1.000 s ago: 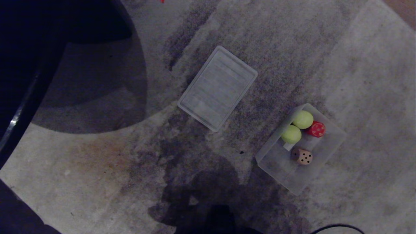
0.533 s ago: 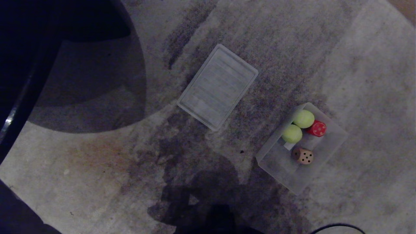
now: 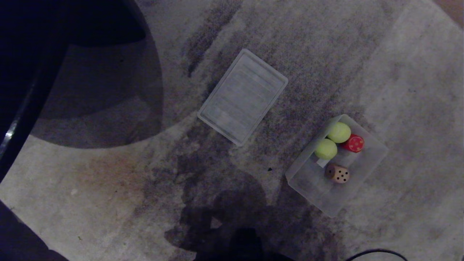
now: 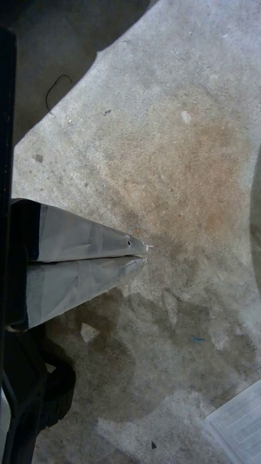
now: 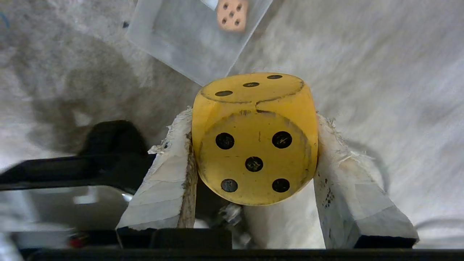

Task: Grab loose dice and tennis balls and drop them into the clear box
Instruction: Put the toys in the box

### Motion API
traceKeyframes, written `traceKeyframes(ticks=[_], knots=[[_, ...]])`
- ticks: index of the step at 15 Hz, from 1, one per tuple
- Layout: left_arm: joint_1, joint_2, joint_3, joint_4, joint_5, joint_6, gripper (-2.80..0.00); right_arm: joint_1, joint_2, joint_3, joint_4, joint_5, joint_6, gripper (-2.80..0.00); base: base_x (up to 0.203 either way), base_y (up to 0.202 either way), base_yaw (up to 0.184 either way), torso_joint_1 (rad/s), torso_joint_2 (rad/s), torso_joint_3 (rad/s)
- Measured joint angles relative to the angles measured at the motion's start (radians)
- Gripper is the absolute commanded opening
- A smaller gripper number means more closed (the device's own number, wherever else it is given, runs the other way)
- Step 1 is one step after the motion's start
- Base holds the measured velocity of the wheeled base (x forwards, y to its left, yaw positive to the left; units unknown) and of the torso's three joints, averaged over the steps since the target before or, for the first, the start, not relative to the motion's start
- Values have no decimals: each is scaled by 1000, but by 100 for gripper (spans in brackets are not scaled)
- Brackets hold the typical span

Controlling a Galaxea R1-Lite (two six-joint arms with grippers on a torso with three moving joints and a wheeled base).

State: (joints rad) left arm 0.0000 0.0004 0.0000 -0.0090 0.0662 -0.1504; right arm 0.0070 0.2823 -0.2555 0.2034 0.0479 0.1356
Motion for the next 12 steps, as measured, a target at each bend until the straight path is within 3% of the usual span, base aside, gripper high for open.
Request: traceKeyframes(ticks=[4, 7, 12], knots=[[0, 0, 0, 0, 0, 0, -280, 24, 382, -96, -105, 27, 98, -280, 0, 0, 0, 0, 0, 0], [0, 0, 0, 0, 0, 0, -280, 64, 672, -148, -264, 35, 192, -280, 0, 0, 0, 0, 0, 0], [0, 0, 0, 0, 0, 0, -280, 163, 1088, -199, -581, 37, 273, -280, 0, 0, 0, 0, 0, 0]])
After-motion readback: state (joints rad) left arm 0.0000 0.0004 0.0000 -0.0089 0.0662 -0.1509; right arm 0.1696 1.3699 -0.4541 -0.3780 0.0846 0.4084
